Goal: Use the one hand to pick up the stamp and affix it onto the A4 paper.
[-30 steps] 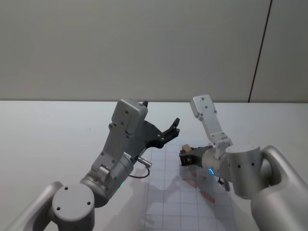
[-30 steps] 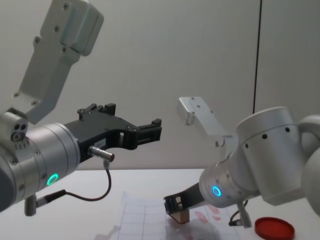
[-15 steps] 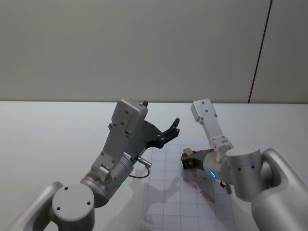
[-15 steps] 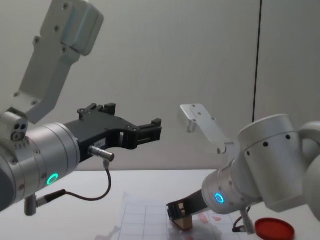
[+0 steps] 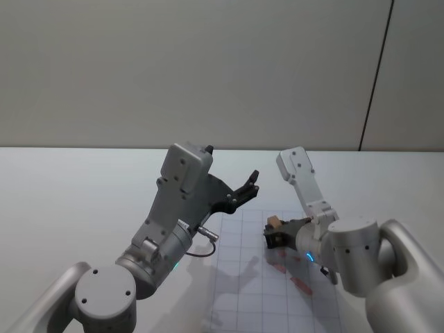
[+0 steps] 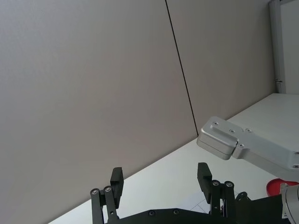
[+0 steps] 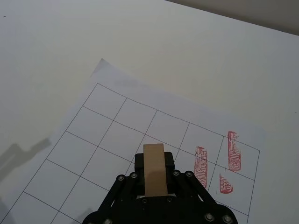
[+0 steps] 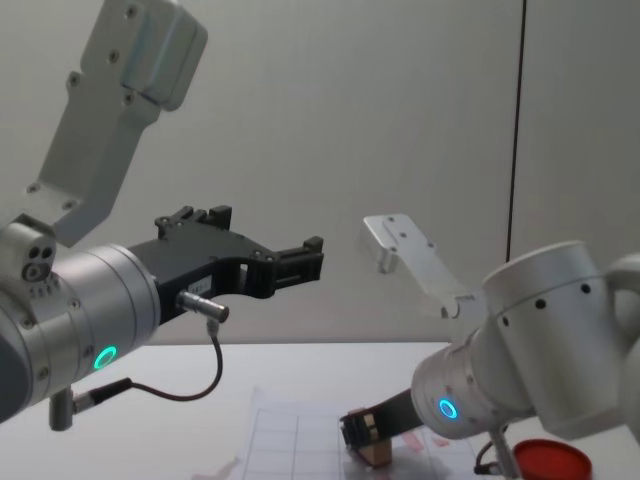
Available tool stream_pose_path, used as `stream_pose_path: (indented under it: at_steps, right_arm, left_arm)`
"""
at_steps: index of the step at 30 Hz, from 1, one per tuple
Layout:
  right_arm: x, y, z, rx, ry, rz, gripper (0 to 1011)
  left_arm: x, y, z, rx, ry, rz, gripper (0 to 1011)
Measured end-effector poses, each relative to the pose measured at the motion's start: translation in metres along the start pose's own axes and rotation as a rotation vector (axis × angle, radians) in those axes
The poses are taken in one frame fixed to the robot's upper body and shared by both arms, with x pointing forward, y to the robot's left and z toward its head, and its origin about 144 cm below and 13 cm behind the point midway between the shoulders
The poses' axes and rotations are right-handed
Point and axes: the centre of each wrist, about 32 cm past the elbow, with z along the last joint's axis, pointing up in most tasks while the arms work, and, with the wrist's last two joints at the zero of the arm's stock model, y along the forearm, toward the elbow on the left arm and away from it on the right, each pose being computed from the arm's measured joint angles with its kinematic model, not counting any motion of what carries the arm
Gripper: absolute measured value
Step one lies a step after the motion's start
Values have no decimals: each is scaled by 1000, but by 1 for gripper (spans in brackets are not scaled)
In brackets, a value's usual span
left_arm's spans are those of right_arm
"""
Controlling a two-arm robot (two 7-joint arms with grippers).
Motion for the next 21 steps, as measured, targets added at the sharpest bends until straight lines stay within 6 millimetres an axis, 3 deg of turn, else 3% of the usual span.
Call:
stream_pose_path:
  at_steps: [21]
  right_arm:
    - [-2, -4, -37, 102, 20, -8, 220]
  left_arm:
    - [0, 0, 0, 0, 0, 0, 1002]
